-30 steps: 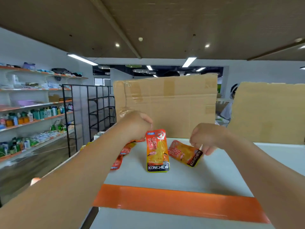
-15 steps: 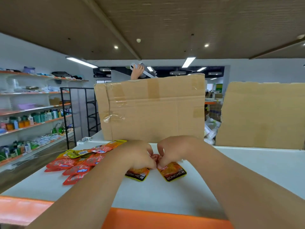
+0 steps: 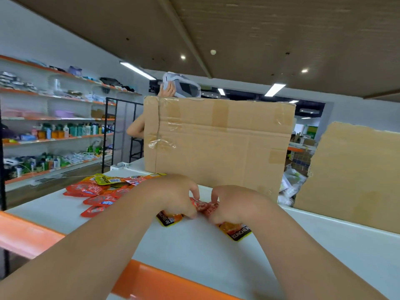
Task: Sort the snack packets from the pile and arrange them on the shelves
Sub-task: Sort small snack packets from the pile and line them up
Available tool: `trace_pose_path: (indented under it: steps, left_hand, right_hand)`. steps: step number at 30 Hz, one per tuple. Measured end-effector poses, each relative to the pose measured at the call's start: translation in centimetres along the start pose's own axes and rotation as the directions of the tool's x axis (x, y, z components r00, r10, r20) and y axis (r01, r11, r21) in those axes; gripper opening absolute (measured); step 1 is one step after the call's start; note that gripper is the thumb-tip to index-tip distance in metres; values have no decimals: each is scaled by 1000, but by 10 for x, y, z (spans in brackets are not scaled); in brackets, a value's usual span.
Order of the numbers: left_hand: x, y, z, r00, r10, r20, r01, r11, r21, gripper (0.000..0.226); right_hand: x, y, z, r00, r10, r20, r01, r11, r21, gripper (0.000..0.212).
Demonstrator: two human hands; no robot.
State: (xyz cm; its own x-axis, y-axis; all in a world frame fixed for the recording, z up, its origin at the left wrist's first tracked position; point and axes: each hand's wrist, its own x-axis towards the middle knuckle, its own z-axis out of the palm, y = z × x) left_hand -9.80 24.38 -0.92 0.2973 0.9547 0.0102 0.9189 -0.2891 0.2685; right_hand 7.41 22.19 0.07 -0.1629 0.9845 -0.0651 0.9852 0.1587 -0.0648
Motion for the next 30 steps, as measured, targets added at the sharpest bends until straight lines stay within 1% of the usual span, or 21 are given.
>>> trace_pose_path:
  steps: [2,5,8,10,12,14,15,17,18,21,24,28,30]
  left_hand:
    - [1,0,1,1000,3,-2,-3,1000,-12,48]
    - [1,3,1,999,33,-18,-33,999,-17,47]
    - [-1,8,3,994,103,-39,-104,994,-38,47]
    - [-3,10,5,985,160,-65,-165,984,-71,48]
    - [-4,11,5,974,199,-108,-210,972,-102,49]
    - [-4,12,4,960,235,-155,-254,960,-115,48]
    - [-4,12,4,950,261,-174,-283,952,-118,47]
    - [-5,13,5,930,309,-199,-338,931,-135,45]
    - [-6,14,4,921,329,-210,-363,920,-149,44]
    - [-7,18,5,889,391,-237,-440,873,-212,40]
    - [-10,22,4,857,448,-256,-507,822,-261,40]
    - [-20,27,9,804,528,-273,-591,761,-269,41]
    - [-27,30,11,781,569,-257,-625,722,-299,42]
  right_hand:
    - [-2,5,-2,1000,12,14,-12,1000,-14,42]
    - [-4,14,-5,999,19,26,-19,1000,-1,45]
    - [-4,22,-3,999,23,35,-24,1000,13,51]
    - [-3,26,-1,999,33,18,-34,999,6,55]
    - [-2,29,-3,999,51,0,-51,999,-12,53]
    - [-1,31,-6,997,68,-20,-68,998,-12,46]
    - [-1,32,-8,997,72,-34,-73,997,-9,39]
    - [-6,35,-11,993,96,-75,-96,995,4,17]
    - [-11,35,-12,988,114,-101,-111,993,33,13]
    - [-27,32,-14,972,171,-164,-145,977,156,16]
    - [-45,29,-10,944,238,-228,-187,956,226,17]
    - [-73,36,4,879,323,-352,-231,932,278,18]
    - [-91,43,7,842,364,-398,-247,916,315,16]
